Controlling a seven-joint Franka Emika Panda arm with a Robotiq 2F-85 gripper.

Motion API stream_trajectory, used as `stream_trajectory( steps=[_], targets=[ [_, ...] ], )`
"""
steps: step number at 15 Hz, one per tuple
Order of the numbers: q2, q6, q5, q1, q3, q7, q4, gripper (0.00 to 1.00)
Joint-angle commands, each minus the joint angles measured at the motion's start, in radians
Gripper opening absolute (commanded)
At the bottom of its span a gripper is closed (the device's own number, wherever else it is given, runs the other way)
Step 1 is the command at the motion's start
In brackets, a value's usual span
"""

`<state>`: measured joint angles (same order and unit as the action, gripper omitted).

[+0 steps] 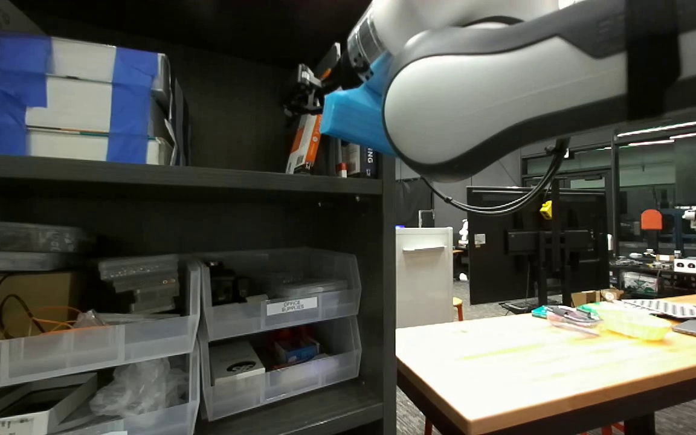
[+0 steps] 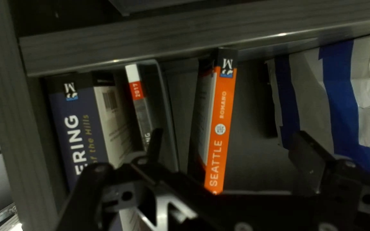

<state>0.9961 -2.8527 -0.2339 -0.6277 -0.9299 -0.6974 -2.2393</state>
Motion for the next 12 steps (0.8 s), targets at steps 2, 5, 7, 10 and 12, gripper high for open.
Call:
stream_trajectory(
  steps=[2, 5, 7, 10, 12],
  targets=[
    [-0.053, 0.019, 0.041, -0.012, -0.013, -0.033, 0.029, 1.0],
    [-0.064, 0.009, 0.055, -0.035, -0.022, -0.034, 0.038, 1.0],
    [-0.07, 0.011, 0.069, -0.059, -0.028, -0.043, 0.052, 1.0],
    [-0.082, 0.015, 0.08, -0.092, -0.039, -0.059, 0.073, 1.0],
    [-0.085, 0.017, 0.082, -0.112, -0.049, -0.067, 0.084, 1.0]
  ],
)
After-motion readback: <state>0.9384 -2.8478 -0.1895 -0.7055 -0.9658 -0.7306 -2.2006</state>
